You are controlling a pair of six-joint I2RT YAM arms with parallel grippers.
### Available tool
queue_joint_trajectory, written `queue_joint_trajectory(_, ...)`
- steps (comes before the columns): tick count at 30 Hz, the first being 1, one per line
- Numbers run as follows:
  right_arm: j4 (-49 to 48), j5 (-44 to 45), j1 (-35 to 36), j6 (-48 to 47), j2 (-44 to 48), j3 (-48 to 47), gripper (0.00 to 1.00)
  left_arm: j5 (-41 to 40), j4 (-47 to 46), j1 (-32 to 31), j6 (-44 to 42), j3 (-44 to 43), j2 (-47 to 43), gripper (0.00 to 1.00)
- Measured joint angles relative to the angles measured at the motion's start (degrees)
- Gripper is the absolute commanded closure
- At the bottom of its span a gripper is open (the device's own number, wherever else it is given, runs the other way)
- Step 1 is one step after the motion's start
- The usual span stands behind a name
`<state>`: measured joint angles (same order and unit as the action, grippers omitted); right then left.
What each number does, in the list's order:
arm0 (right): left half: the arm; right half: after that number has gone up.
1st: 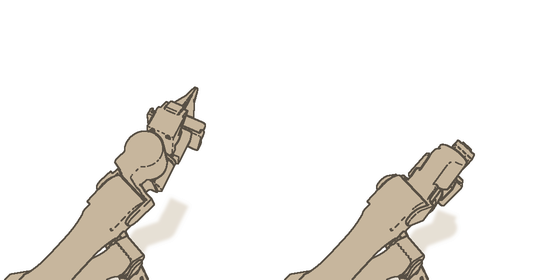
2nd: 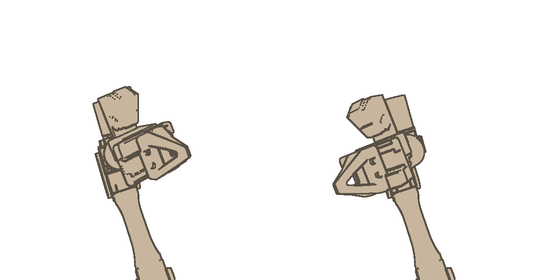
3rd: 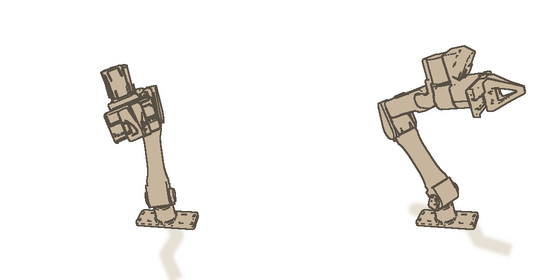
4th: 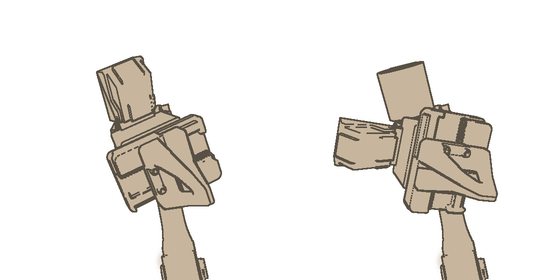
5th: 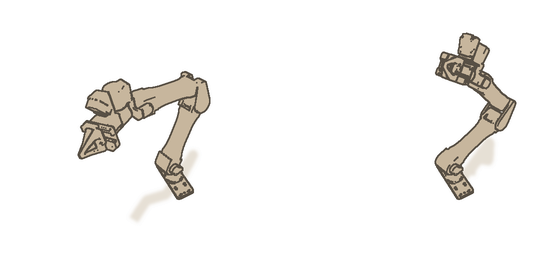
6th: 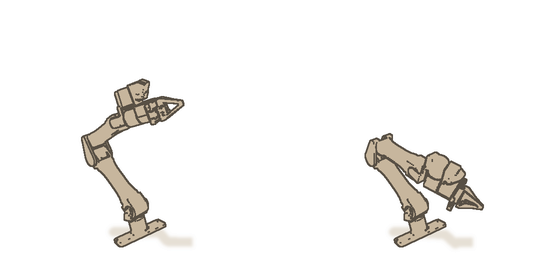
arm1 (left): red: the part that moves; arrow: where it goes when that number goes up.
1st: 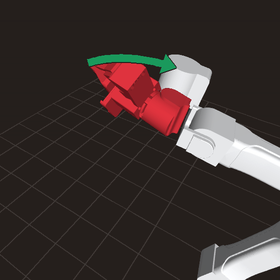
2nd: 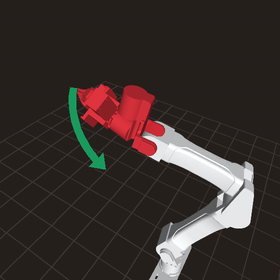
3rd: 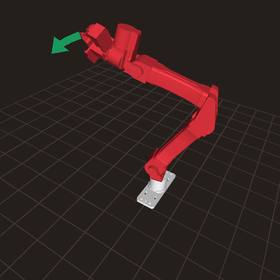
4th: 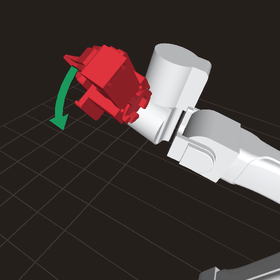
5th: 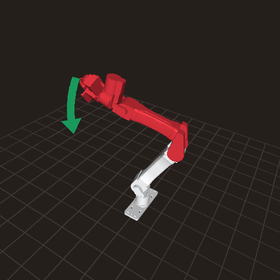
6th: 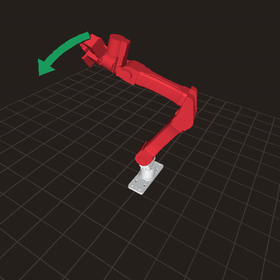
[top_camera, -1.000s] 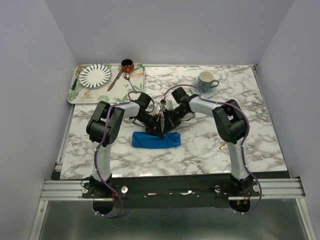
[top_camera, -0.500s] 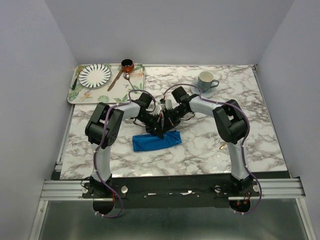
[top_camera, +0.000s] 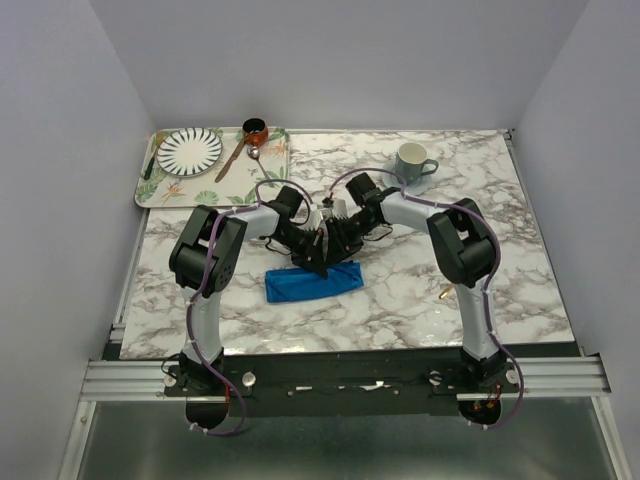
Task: Fold the napkin into a case and place the utensils inside
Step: Stuff the top corner of the smaller-rectangle-folded napkin at the center of the board.
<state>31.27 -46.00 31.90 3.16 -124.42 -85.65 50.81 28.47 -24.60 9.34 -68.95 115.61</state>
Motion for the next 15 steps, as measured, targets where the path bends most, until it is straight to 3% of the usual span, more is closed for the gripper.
queue_joint_trajectory(6, 2.36, -0.94, -1.92, -0.74, 0.22, 0.00, 0.50, 0.42, -1.31, 0.37, -1.07, 0.04, 0.02, 1.00)
queue_joint_trajectory(15, 4.00, -1.90, -2.75, -7.43, 3.34, 2.10, 0.50, 1.60, -1.84, 1.09, -0.92, -0.15, 0.72, 1.00)
